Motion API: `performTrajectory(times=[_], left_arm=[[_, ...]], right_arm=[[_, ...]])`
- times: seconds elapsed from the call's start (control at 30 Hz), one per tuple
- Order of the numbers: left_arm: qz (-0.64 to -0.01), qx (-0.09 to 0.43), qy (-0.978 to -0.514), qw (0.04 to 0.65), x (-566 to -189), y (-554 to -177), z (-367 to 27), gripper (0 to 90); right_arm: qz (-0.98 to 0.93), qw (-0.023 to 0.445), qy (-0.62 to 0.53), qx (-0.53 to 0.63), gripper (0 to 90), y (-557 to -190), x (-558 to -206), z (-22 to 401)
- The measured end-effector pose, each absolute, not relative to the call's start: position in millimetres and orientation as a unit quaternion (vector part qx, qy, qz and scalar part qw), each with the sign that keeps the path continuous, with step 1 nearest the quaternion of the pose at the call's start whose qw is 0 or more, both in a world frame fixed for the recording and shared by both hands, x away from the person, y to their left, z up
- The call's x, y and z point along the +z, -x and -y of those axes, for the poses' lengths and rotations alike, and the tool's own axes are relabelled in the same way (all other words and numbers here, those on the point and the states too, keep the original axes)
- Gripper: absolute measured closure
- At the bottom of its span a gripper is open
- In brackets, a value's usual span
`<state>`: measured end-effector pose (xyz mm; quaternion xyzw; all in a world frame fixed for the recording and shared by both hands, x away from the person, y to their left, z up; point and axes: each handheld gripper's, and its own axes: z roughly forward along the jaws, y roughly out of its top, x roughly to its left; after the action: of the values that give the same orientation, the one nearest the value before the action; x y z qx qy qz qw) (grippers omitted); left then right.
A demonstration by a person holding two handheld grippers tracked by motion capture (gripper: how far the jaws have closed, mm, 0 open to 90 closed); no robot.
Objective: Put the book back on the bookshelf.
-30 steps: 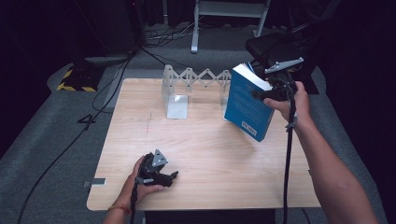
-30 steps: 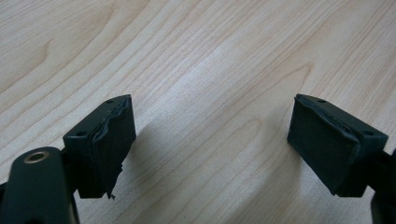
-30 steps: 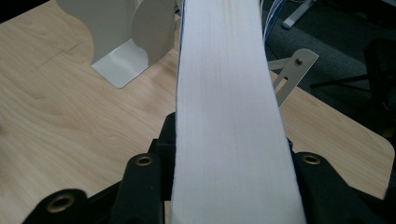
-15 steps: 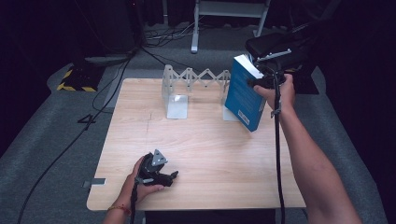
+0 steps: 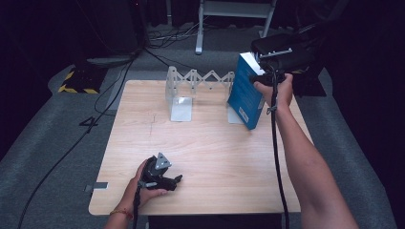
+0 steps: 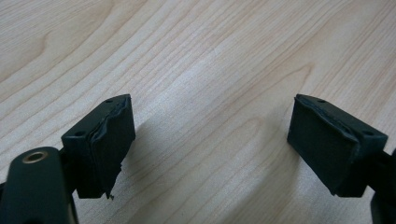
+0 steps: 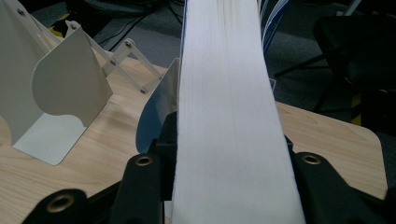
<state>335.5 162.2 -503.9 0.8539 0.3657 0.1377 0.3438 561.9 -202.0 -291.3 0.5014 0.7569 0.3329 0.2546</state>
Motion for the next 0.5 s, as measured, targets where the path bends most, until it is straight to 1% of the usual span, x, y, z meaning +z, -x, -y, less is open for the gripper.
performTrajectory(times=[0.13, 0.5], left_arm=[[-0.366, 0.138, -0.854, 0.344, -504, -335, -162, 15.4], [-0.363, 0.137, -0.854, 0.347, -504, -337, -162, 15.0]], right_arm=[[-0.752, 0.268, -0.504, 0.331, 61.3, -563, -298, 200], [-0.747, 0.268, -0.505, 0.340, 60.9, -557, -307, 207]])
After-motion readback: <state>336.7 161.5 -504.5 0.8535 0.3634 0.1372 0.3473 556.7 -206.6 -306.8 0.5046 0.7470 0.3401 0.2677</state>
